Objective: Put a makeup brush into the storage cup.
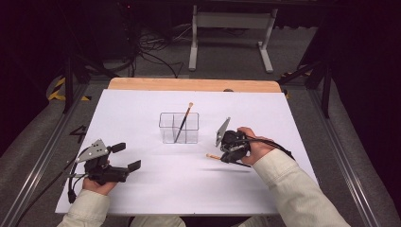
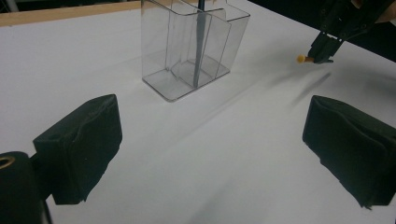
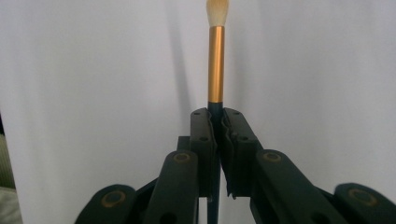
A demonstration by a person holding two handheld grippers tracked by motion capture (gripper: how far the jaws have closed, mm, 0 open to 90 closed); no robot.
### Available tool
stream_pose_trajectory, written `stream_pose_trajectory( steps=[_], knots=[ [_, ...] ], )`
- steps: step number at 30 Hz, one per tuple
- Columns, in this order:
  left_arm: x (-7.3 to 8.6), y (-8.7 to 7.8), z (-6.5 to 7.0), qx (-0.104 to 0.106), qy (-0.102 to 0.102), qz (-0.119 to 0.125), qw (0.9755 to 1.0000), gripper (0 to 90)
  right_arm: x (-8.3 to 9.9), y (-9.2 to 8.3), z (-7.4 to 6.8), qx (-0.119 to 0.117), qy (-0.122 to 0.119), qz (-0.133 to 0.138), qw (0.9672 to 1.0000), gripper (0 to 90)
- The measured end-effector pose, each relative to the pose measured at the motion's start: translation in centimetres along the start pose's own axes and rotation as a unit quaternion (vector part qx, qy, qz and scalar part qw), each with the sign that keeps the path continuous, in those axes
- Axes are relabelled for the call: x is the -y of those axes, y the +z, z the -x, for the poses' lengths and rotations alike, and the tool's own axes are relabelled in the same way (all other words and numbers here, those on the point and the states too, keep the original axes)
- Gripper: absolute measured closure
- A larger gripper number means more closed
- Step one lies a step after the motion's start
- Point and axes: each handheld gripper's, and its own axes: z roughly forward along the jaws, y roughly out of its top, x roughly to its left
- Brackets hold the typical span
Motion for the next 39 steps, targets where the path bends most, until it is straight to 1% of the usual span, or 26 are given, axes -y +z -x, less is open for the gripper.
stream_pose_trajectory(
  steps=[1, 3, 4, 5, 6, 8, 9, 11, 14, 16, 17, 21, 24, 25, 27, 28, 29, 32, 33, 34, 36, 37, 39],
  knots=[
    [0.0, 0.0, 0.0, 0.001, -0.001, 0.0, 1.0, 5.5, 0.0, 0.0, 0.0, 0.0, 0.0, 0.0, 1.0, 83.8],
    [0.0, 0.1, 0.0, 0.002, -0.002, 0.0, 1.0, 5.5, 0.0, -0.5, 0.0, 0.001, 0.007, 0.018, 0.9998, 83.8],
    [0.1, 0.1, 0.0, 0.002, -0.002, 0.001, 1.0, 5.5, 0.0, -0.6, 0.0, 0.003, 0.01, 0.024, 0.9997, 83.8],
    [0.1, 0.1, 0.0, 0.002, -0.002, 0.001, 1.0, 5.5, 0.0, -0.6, 0.0, 0.003, 0.01, 0.024, 0.9997, 83.8],
    [0.1, 0.1, 0.0, 0.002, -0.003, 0.002, 1.0, 5.5, 0.0, -0.9, -0.1, 0.004, 0.01, 0.031, 0.9995, 83.8],
    [0.1, 0.1, -0.1, 0.002, 0.0, 0.001, 1.0, 5.4, 0.1, -1.2, -0.2, 0.011, 0.017, 0.046, 0.9987, 83.7],
    [0.1, 0.1, 0.0, 0.002, 0.001, 0.001, 1.0, 5.4, 0.1, -1.4, -0.2, 0.01, 0.012, 0.055, 0.9984, 83.7],
    [0.1, 0.2, 0.0, 0.002, 0.001, 0.002, 1.0, 5.4, 0.2, -1.7, -0.3, 0.014, 0.013, 0.068, 0.9975, 83.7],
    [0.1, 0.2, 0.0, 0.004, -0.002, 0.001, 1.0, 5.4, 0.5, -2.2, -0.4, 0.02, 0.009, 0.102, 0.9945, 83.7],
    [0.1, 0.2, 0.0, 0.003, -0.002, 0.0, 1.0, 5.4, 0.7, -2.5, -0.4, 0.023, 0.014, 0.119, 0.9925, 83.7],
    [0.1, 0.2, 0.0, 0.004, -0.002, 0.0, 1.0, 5.4, 0.8, -2.6, -0.4, 0.028, 0.012, 0.131, 0.991, 83.7],
    [0.1, 0.2, -0.1, 0.005, -0.001, -0.001, 1.0, 5.4, 1.1, -3.0, -0.6, 0.039, 0.024, 0.163, 0.9856, 83.7],
    [0.2, 0.3, 0.0, 0.004, -0.002, 0.0, 1.0, 5.4, 1.3, -3.3, -0.7, 0.037, 0.035, 0.192, 0.9802, 83.7],
    [0.2, 0.3, 0.0, 0.005, -0.003, -0.001, 1.0, 5.3, 1.4, -3.4, -0.8, 0.038, 0.036, 0.202, 0.978, 83.6],
    [0.2, 0.3, -0.1, 0.005, -0.001, 0.001, 1.0, 5.4, 1.5, -3.5, -0.8, 0.039, 0.037, 0.216, 0.975, 83.6],
    [0.2, 0.2, -0.1, 0.006, -0.001, 0.002, 1.0, 5.4, 1.5, -3.6, -0.9, 0.042, 0.039, 0.225, 0.9727, 83.6],
    [0.2, 0.2, -0.1, 0.006, -0.001, 0.002, 1.0, 5.3, 1.6, -3.6, -0.9, 0.043, 0.042, 0.237, 0.9696, 83.6],
    [0.2, 0.3, -0.1, 0.007, -0.001, 0.002, 1.0, 5.1, 1.8, -3.8, -0.9, 0.043, 0.049, 0.261, 0.9631, 83.6],
    [0.2, 0.3, -0.1, 0.007, -0.001, 0.003, 1.0, 5.1, 1.9, -3.8, -0.9, 0.043, 0.049, 0.277, 0.9588, 83.6],
    [0.3, 0.3, -0.1, 0.006, -0.003, 0.003, 1.0, 5.0, 2.0, -3.9, -1.0, 0.043, 0.05, 0.287, 0.9557, 83.6],
    [0.3, 0.3, -0.2, 0.007, -0.003, 0.004, 1.0, 4.9, 2.1, -4.0, -1.0, 0.041, 0.052, 0.304, 0.9505, 83.6],
    [0.3, 0.3, -0.2, 0.008, -0.003, 0.005, 1.0, 4.9, 2.2, -4.1, -1.0, 0.044, 0.052, 0.314, 0.9469, 83.6],
    [0.4, 0.3, -0.2, 0.011, -0.003, 0.006, 0.9999, 4.6, 2.3, -4.0, -1.1, 0.047, 0.058, 0.326, 0.9423, 83.4]
  ],
)
